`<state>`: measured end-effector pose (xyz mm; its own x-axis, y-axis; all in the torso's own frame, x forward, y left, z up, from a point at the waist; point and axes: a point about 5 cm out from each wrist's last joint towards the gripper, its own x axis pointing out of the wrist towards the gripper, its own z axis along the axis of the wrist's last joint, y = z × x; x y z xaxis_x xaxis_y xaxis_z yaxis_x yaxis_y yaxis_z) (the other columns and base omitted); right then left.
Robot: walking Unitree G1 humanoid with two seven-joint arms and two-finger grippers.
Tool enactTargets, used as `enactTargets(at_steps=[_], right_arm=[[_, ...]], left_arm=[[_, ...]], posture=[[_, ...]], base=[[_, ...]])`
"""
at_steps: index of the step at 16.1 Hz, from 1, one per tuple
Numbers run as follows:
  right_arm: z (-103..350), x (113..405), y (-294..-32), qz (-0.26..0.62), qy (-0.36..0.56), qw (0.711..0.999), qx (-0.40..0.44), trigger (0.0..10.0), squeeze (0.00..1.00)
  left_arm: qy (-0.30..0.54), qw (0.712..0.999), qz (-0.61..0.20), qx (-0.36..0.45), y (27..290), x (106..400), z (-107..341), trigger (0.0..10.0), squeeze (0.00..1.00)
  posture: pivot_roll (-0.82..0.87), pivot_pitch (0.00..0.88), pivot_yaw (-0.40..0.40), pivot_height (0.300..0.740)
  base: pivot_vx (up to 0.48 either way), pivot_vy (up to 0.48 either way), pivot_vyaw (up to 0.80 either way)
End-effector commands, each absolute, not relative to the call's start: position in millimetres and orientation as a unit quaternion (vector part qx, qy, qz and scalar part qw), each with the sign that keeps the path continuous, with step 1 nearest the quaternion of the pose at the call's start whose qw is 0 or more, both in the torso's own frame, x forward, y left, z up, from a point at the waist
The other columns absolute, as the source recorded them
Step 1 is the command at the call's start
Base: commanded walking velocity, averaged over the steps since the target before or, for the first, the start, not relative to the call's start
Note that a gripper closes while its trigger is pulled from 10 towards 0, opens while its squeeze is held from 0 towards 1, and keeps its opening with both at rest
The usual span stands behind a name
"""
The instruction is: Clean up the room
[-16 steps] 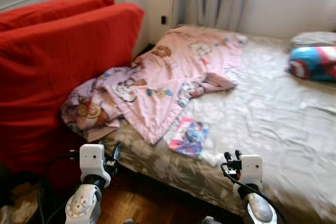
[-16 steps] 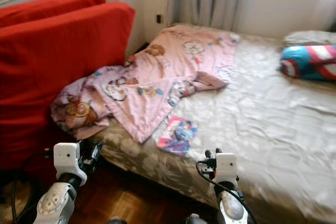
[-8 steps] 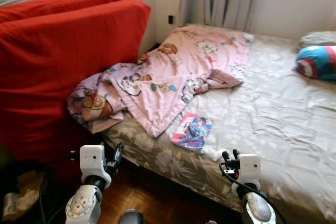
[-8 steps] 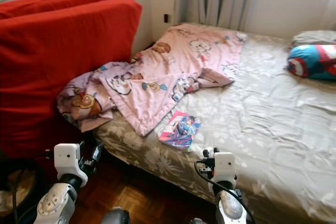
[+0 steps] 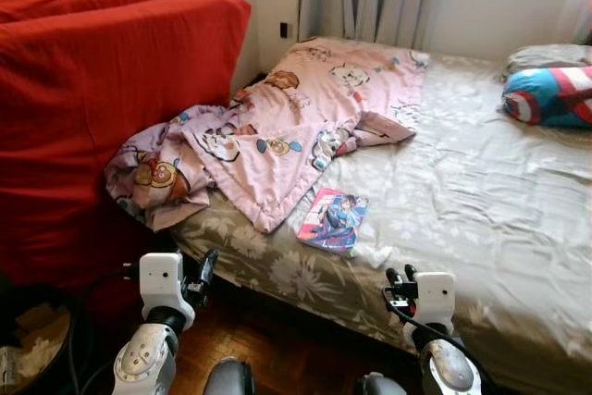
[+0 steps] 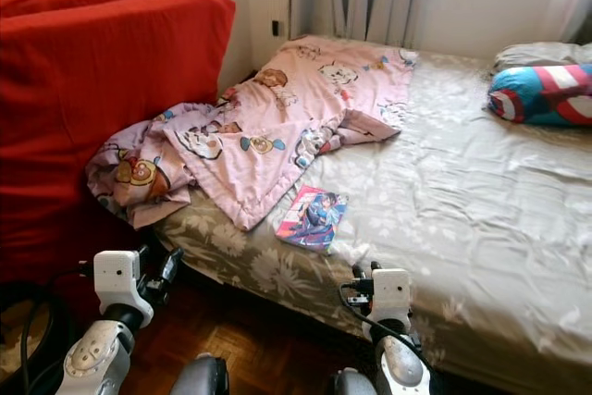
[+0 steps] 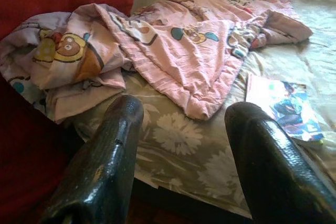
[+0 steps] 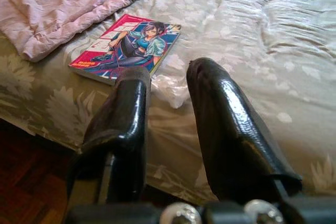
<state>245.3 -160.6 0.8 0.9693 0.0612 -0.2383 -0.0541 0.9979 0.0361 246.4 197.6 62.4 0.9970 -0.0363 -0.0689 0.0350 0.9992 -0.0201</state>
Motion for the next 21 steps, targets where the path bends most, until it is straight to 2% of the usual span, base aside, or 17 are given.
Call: enactTargets(at_steps=[1, 4, 11, 14, 21], right_arm=[[3.3, 246.2, -161.4, 0.028, 0.113, 0.993, 0.015, 10.0, 0.0], [2.9, 245.5, -160.5, 0.03, 0.115, 0.993, 0.013, 10.0, 0.0], [4.0, 246.7, -156.8, 0.04, 0.111, 0.993, 0.01, 10.0, 0.0], [4.3, 245.7, -153.2, 0.054, 0.106, 0.993, 0.019, 10.0, 0.0], [2.9, 247.6, -153.5, 0.044, 0.112, 0.992, 0.036, 10.0, 0.0]], left_arm=[[0.03, 0.999, -0.024, 0.018, 197.2, 247.6, 66.4, 10.0, 0.0], [0.028, 0.999, -0.03, 0.003, 181.7, 244.7, 67.3, 10.0, 0.0], [0.035, 0.999, -0.027, -0.004, 183.1, 245.4, 65.6, 10.0, 0.0], [0.036, 0.999, -0.027, -0.004, 184.2, 246.4, 65.4, 10.0, 0.0], [0.038, 0.999, -0.029, -0.002, 186.8, 247.3, 64.7, 10.0, 0.0]], posture=[[-0.02, 0.022, -0.008, 0.626], [-0.02, 0.023, -0.006, 0.626], [-0.01, 0.022, 0.0, 0.626], [-0.01, 0.022, 0.002, 0.626], [-0.01, 0.022, 0.01, 0.626]], base=[[0.0, 0.0, 0.0], [0.0, 0.0, 0.0], [0.0, 0.0, 0.0], [0.254, 0.0, 0.8], [0.272, 0.0, 0.0]])
